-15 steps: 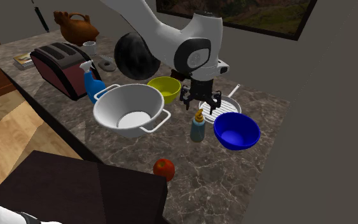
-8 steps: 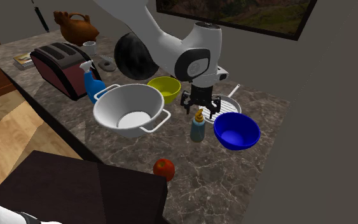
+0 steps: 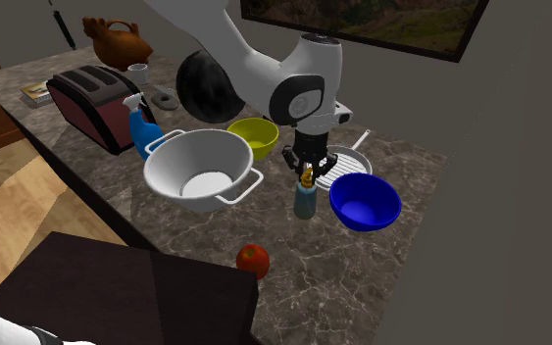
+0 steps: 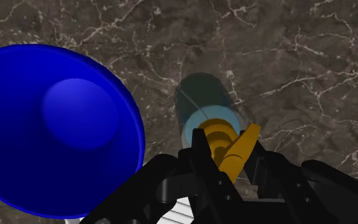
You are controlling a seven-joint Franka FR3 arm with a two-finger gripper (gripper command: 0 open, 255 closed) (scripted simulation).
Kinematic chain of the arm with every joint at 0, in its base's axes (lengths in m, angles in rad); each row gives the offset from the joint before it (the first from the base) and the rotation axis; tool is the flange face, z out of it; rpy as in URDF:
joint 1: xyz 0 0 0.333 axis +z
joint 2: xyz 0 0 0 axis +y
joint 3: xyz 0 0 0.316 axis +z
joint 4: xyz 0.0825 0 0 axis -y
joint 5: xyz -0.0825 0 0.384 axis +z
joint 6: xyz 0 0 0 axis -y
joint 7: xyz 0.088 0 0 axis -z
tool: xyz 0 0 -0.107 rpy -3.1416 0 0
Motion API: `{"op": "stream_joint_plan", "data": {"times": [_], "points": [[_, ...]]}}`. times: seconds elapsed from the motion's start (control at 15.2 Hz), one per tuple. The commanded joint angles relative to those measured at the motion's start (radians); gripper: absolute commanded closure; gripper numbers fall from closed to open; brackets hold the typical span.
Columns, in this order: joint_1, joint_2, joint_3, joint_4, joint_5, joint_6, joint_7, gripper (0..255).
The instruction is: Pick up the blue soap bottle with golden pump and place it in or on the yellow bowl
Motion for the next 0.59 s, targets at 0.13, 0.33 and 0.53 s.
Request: {"op": "stream_joint_plan", "data": {"times": [0.13, 0.33, 0.53], "points": [[0.000, 0.000, 0.000, 0.000, 0.000, 0.000, 0.000, 255], [0.000, 0.001, 0.000, 0.000, 0.000, 0.000, 0.000, 255], [0.009, -0.032, -0.011, -0.004, -0.014, -0.028, 0.009, 255]]}}
